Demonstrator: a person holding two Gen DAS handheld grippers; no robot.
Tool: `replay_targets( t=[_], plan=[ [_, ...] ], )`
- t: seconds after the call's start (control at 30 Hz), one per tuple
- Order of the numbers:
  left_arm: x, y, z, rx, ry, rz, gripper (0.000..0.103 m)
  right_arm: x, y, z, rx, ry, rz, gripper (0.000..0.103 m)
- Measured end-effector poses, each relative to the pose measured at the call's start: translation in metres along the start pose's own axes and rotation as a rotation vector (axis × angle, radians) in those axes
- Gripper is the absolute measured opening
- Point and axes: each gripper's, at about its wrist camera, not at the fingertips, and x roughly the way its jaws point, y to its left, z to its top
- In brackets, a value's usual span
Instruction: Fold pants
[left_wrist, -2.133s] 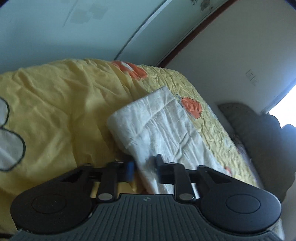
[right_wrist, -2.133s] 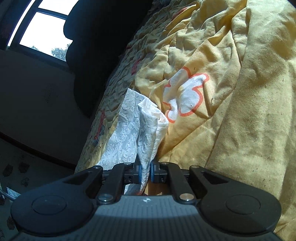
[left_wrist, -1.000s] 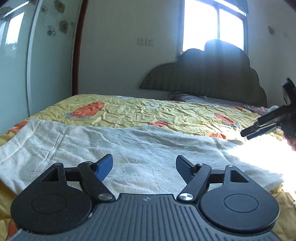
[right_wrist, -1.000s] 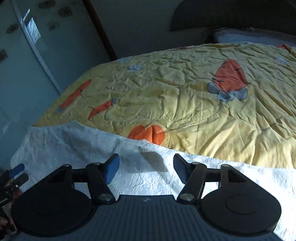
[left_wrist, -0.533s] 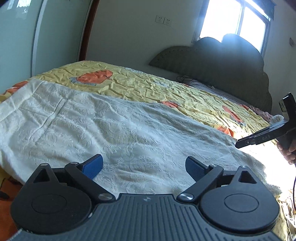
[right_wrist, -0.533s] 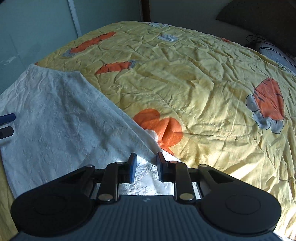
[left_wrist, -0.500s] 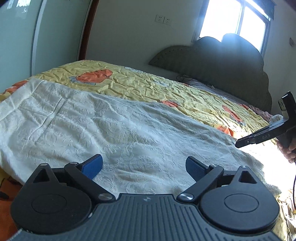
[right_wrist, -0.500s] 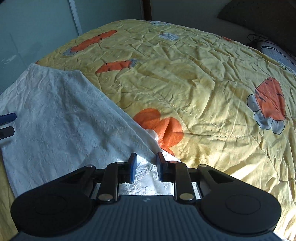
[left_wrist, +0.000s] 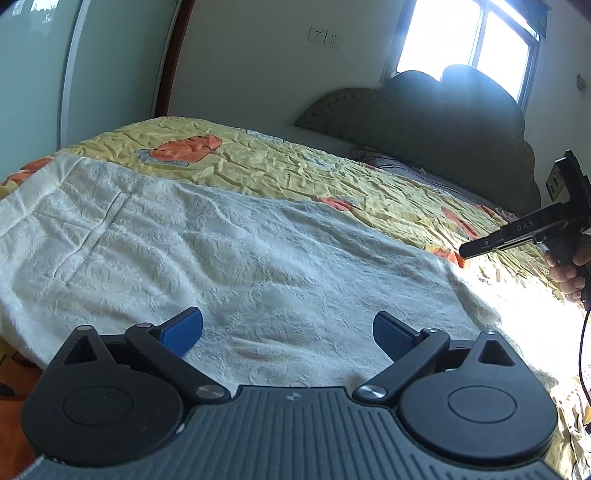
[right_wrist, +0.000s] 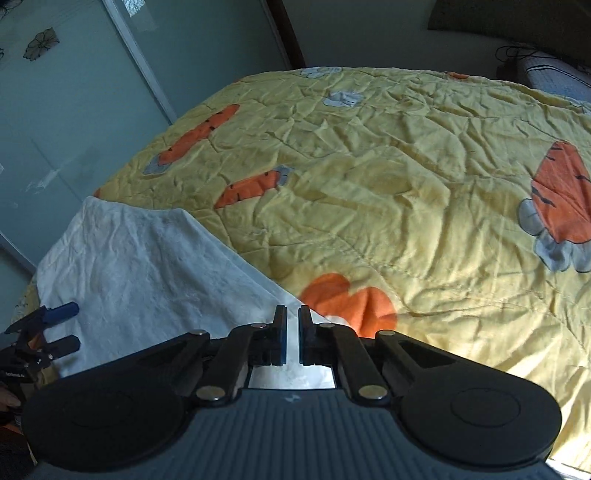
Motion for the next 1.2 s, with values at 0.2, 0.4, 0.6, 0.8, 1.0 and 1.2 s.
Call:
replay_targets(
  t=[0.2,0.4,0.6,0.8,1.0,1.2],
  plan=[
    [0.002,0.000,0.001,0.003,0.011,0.000,0.101,0.048,0.037,-0.006,-0.145,0.069,0.006,0.003],
    [0.004,-0.001,0.001,0.012,0.025,0.002,0.102,0.026,0.008,-0.015,0.085,-0.099,-0.192,0.006],
    [0.005,-0.001,0.001,0.017,0.028,0.006,0.102,-0.085,-0.022,-0.092,0.401,-0.306,-0.180,0.008],
    [0.000,-0.010,0.003,0.072,0.034,0.014,0.101,-0.171,-0.064,-0.180,0.592,-0.348,-0.426,0.054],
    [-0.008,-0.032,0.012,0.111,0.016,-0.073,0.102,-0.222,-0.107,-0.225,0.714,-0.469,-0.437,0.068],
    [0.035,-0.064,0.001,0.201,0.192,-0.098,0.098,-0.196,-0.145,-0.217,0.653,-0.418,-0.458,0.064]
  ],
)
